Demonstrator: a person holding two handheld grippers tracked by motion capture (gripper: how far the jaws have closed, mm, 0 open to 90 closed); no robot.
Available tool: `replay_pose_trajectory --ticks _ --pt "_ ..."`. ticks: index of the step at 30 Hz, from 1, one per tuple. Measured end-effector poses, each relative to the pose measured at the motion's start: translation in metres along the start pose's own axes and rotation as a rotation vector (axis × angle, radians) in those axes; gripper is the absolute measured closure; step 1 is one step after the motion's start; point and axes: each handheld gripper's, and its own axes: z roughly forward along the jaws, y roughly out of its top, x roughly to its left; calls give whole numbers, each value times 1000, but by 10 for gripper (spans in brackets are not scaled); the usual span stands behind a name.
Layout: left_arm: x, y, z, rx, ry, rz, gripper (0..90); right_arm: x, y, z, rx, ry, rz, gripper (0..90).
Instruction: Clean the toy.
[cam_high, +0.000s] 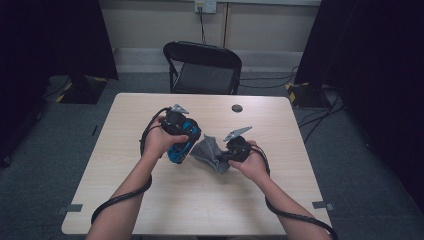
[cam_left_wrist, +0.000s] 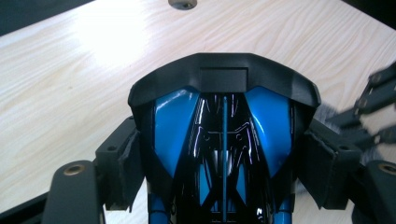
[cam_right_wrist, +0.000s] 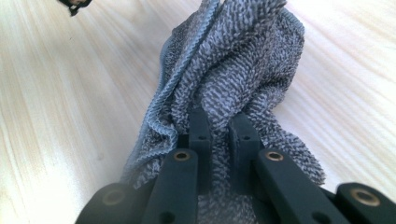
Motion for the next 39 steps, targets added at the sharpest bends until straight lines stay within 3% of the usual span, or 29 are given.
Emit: replay_pose_trajectory --ticks 10,21,32,39 --pt "15 -20 -8 36 21 -23 255 -26 -5 -25 -37 -79 49 824" --pt "28 -35 -17 52 39 -45 254 -51 -19 -45 -56 -128 105 821" --pt "39 -51 -25 67 65 -71 254 -61 -25 -57 -71 -156 123 820" --pt "48 -67 -23 120 84 -87 255 -70 -39 -65 -77 -190 162 820"
